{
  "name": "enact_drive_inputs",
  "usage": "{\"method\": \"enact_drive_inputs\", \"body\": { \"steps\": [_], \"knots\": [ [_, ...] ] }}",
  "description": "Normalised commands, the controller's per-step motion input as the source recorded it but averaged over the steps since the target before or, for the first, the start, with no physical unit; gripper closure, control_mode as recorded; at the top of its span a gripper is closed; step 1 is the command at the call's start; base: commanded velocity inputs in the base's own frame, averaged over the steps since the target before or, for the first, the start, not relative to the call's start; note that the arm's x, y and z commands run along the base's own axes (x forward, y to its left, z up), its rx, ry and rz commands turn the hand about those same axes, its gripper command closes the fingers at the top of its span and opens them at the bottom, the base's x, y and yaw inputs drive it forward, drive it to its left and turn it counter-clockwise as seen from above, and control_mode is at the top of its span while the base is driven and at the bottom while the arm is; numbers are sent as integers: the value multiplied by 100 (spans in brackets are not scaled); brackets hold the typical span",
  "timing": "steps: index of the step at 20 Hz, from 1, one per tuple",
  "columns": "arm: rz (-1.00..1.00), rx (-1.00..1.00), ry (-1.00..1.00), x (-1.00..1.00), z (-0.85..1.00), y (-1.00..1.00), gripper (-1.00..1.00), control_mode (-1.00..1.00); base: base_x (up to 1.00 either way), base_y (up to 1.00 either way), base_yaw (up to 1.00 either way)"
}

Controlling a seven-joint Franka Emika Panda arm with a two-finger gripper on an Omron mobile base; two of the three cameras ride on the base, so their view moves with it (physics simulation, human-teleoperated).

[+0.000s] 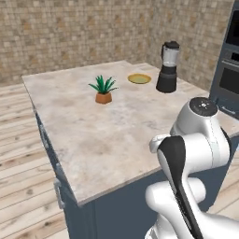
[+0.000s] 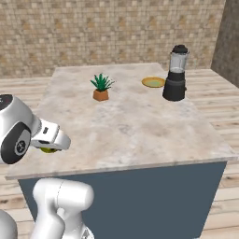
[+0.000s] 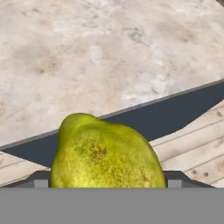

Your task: Pick the pear and orange from the fridge and place them on the plate next to the blender to make a fruit smoothie.

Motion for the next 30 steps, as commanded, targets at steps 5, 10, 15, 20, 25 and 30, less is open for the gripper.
{"method": "enact_drive_inputs", "body": {
  "steps": [5, 10, 15, 20, 25, 30],
  "knots": [
    [0, 0, 0, 0, 0, 0, 100, 100, 2, -100, 0],
    [0, 0, 0, 0, 0, 0, 100, 100, 24, -100, 0],
    [0, 0, 0, 0, 0, 0, 100, 100, 23, -100, 0],
    [0, 0, 0, 0, 0, 0, 100, 100, 21, -100, 0],
    [0, 0, 0, 0, 0, 0, 100, 100, 31, -100, 0],
    [0, 0, 0, 0, 0, 0, 100, 100, 57, -100, 3]
  ]
}}
